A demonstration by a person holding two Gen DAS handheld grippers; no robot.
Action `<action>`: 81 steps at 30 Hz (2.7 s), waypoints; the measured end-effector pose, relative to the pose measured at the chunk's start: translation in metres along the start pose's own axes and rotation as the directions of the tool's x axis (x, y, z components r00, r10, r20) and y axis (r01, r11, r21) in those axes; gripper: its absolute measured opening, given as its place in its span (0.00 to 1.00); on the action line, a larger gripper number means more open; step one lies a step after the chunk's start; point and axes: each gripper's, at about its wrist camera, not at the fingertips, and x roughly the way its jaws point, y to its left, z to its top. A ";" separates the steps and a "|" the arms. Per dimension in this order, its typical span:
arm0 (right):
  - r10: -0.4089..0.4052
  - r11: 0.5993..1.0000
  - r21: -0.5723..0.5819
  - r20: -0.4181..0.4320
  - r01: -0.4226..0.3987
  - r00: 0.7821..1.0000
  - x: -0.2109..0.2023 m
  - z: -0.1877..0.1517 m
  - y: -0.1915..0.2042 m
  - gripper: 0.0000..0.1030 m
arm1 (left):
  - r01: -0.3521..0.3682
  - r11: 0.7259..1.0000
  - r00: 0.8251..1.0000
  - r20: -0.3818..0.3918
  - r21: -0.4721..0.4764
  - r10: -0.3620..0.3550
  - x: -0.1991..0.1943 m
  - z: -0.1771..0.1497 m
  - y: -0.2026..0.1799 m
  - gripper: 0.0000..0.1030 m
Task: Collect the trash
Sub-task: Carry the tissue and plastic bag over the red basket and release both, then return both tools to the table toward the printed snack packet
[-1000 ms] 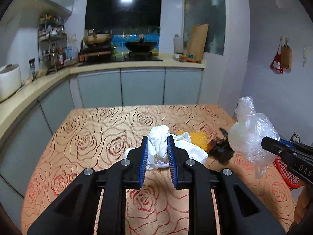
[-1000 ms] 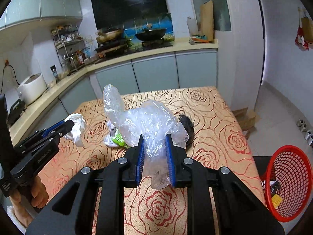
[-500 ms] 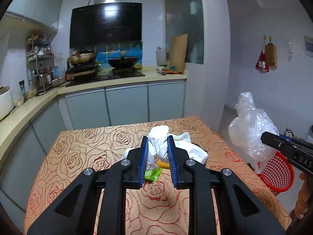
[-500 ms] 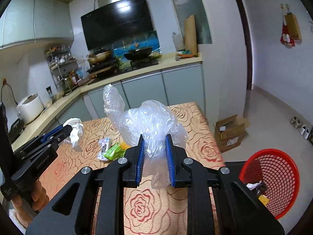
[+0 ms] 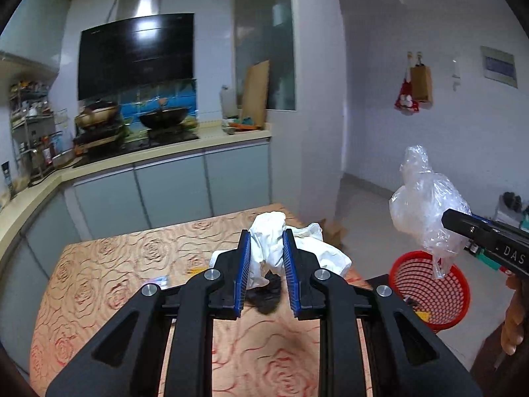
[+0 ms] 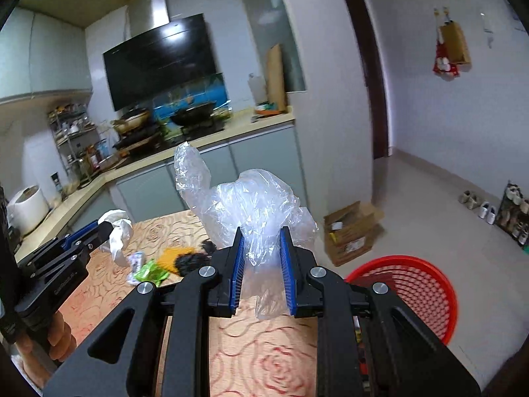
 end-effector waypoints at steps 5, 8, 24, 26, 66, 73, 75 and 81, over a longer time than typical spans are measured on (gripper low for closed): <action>-0.061 0.998 0.031 0.005 0.060 0.998 -0.009 -0.003 -0.028 0.20 | 0.060 0.998 0.998 -0.010 0.031 -0.060 0.011 0.002 -0.032 0.19; -0.095 0.994 0.047 0.005 0.095 0.995 -0.013 -0.006 -0.046 0.20 | 0.094 0.994 0.995 -0.019 0.054 -0.093 0.018 0.004 -0.051 0.19; -0.262 0.956 0.123 -0.048 0.267 0.964 -0.027 -0.029 -0.126 0.20 | 0.326 0.936 0.941 -0.141 0.132 -0.308 0.075 -0.003 -0.164 0.19; -0.272 0.952 0.126 -0.063 0.278 0.960 -0.024 -0.032 -0.132 0.20 | 0.360 0.925 0.926 -0.166 0.123 -0.339 0.084 -0.005 -0.171 0.19; -0.245 0.948 0.146 -0.229 0.282 0.942 0.025 -0.061 -0.148 0.57 | 0.435 0.900 0.866 -0.283 0.022 -0.411 0.131 -0.024 -0.171 0.64; -0.271 0.946 0.135 -0.171 0.295 0.947 0.011 -0.052 -0.133 0.64 | 0.368 0.929 0.912 -0.215 0.043 -0.351 0.102 -0.017 -0.149 0.69; -0.269 0.949 0.125 -0.158 0.290 0.950 0.009 -0.047 -0.126 0.65 | 0.351 0.936 0.921 -0.197 0.040 -0.337 0.095 -0.015 -0.141 0.69; -0.248 0.960 0.103 -0.118 0.261 0.961 0.007 -0.037 -0.100 0.68 | 0.272 0.962 0.953 -0.145 0.017 -0.267 0.073 -0.009 -0.107 0.71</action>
